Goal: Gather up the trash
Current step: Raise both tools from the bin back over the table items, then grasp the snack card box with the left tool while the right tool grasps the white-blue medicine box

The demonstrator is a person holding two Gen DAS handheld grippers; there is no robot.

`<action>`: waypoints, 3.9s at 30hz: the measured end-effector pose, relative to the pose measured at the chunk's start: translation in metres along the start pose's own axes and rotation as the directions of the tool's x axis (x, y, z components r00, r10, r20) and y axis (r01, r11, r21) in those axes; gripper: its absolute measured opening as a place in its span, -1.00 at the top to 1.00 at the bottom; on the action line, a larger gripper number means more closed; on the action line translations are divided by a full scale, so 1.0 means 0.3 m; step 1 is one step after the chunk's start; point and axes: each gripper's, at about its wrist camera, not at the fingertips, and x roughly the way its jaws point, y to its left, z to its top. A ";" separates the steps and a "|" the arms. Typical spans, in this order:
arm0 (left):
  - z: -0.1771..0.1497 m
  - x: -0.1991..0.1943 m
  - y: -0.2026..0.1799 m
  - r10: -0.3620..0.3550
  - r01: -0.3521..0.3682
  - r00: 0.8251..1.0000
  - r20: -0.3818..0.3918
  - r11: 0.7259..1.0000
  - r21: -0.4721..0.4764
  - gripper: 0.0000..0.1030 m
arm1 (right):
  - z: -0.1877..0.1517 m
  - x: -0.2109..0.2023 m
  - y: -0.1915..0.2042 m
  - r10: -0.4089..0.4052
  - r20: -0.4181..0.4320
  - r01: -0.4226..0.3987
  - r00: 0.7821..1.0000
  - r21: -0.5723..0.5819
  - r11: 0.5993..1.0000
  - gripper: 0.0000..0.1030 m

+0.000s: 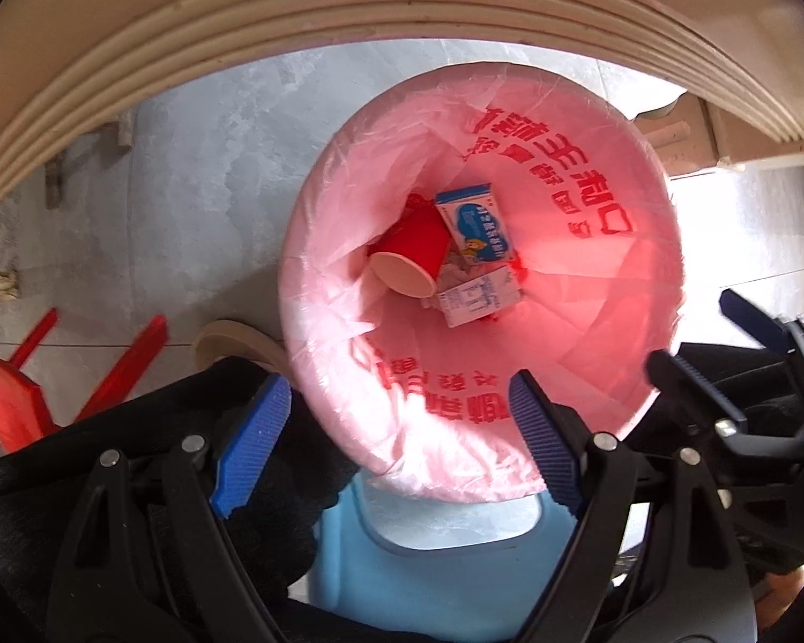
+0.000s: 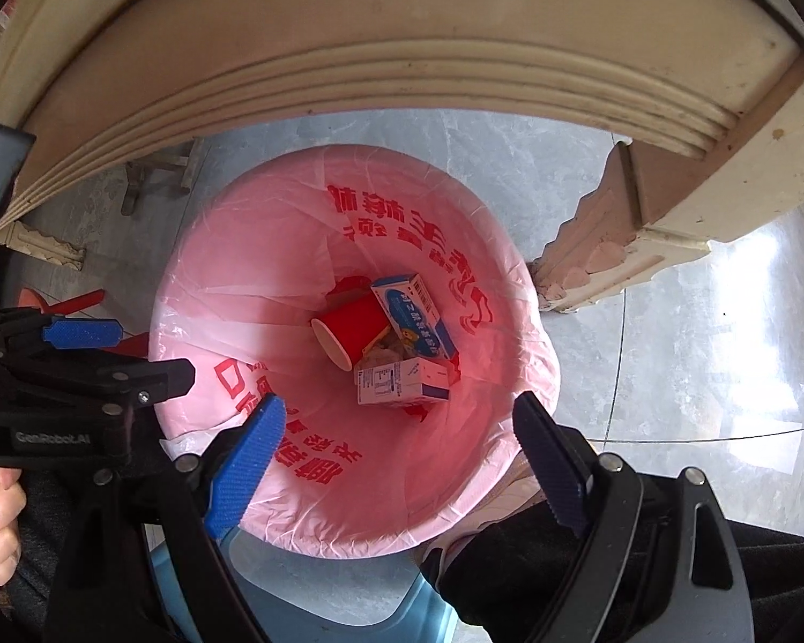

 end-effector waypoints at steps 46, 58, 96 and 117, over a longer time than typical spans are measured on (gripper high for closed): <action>0.214 -1.205 -0.011 0.169 -0.229 0.965 0.202 0.918 0.323 -0.69 | 0.736 -1.087 0.179 0.126 0.030 -0.081 0.992 -0.620 0.780 -0.86; 0.339 -1.106 -0.072 0.174 -0.209 0.976 0.133 0.923 0.325 -0.69 | 0.954 -0.931 0.206 0.109 -0.056 -0.116 0.992 -0.710 0.694 -0.86; 0.515 -0.700 -0.082 0.134 -0.124 0.990 -0.045 0.974 0.190 -0.69 | 1.126 -0.376 0.249 -0.087 -0.222 -0.154 0.971 -0.863 0.482 -0.86; 0.529 -0.547 -0.045 0.100 -0.091 0.991 -0.085 0.990 0.107 -0.69 | 1.081 -0.259 0.246 -0.115 -0.138 -0.088 0.984 -0.929 0.359 -0.86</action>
